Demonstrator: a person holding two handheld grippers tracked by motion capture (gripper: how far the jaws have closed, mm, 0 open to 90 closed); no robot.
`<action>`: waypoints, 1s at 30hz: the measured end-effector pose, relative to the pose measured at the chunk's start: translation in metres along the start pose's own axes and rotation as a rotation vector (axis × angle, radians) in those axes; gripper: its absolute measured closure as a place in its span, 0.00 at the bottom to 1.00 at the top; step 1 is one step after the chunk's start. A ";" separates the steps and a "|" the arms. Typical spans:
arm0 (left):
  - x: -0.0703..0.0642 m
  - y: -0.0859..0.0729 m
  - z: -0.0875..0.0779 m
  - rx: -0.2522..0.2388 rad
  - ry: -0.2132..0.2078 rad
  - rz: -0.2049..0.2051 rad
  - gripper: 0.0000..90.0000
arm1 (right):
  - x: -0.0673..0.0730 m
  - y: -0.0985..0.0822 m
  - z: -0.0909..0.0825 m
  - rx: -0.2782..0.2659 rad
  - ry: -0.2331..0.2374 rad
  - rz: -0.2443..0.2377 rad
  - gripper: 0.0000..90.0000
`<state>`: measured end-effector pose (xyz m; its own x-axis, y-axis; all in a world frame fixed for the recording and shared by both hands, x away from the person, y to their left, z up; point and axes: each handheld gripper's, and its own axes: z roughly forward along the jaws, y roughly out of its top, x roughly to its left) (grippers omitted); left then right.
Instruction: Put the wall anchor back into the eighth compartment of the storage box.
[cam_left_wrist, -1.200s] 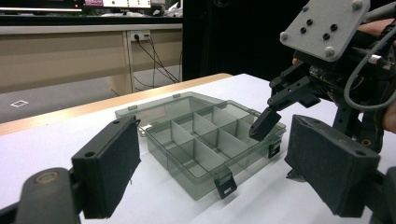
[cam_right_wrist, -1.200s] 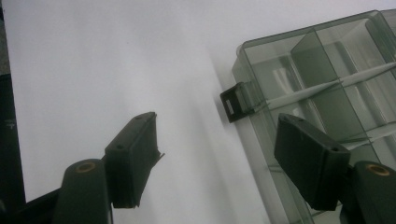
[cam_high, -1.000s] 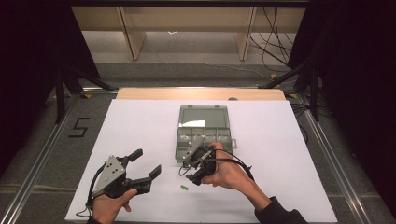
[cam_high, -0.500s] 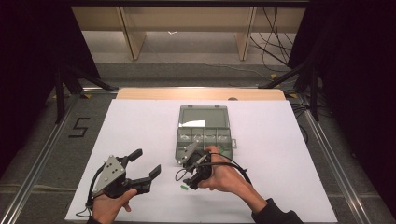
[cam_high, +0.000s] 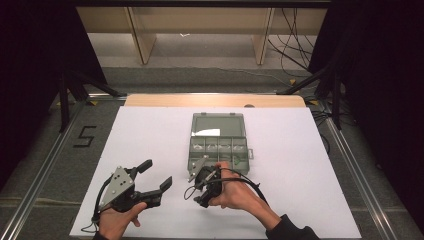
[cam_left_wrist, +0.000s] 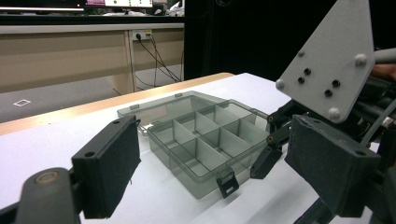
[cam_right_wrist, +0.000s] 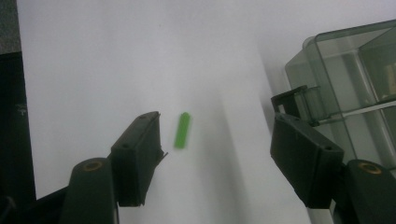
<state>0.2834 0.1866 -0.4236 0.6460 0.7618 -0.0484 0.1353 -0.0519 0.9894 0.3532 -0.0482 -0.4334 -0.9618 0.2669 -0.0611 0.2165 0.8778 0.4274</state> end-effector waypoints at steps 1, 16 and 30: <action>0.000 0.000 0.000 0.001 0.000 -0.001 0.18 | 0.000 0.000 0.002 -0.007 0.002 -0.001 0.38; 0.000 0.000 0.000 0.003 0.005 0.007 0.18 | 0.010 0.000 0.022 0.048 0.044 -0.030 0.52; 0.000 0.000 0.000 0.003 0.006 0.003 0.18 | 0.011 -0.001 0.033 0.081 0.054 -0.051 0.72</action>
<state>0.2832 0.1869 -0.4236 0.6417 0.7656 -0.0447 0.1358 -0.0560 0.9891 0.3480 -0.0328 -0.4641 -0.9790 0.2014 -0.0313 0.1780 0.9195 0.3506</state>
